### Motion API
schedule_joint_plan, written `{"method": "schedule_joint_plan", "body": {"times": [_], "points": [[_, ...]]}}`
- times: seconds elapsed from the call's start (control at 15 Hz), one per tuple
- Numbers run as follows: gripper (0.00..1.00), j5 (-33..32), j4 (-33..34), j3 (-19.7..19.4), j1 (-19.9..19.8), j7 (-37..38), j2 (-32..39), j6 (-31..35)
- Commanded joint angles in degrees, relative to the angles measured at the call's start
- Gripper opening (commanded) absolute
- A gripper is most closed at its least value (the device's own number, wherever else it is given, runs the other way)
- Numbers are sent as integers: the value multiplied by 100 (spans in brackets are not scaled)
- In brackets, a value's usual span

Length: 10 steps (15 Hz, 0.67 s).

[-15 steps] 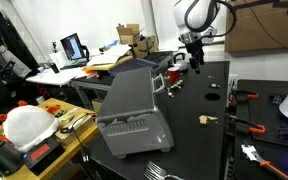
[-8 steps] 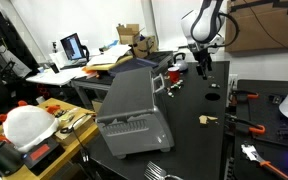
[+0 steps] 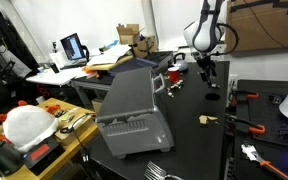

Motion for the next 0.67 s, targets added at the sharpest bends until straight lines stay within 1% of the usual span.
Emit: {"method": "schedule_joint_plan", "body": {"times": [0.0,0.27,0.33,0.4,0.6], "points": [[100,-15,106,-70,35,8,192,62],[100,89,113,7,34,-19,296,119],[75,142,101,47,18,-48,312,141],[74,184,98,81,0,-94,335,145],[51,324,81,155,6,-87,376,126]]}}
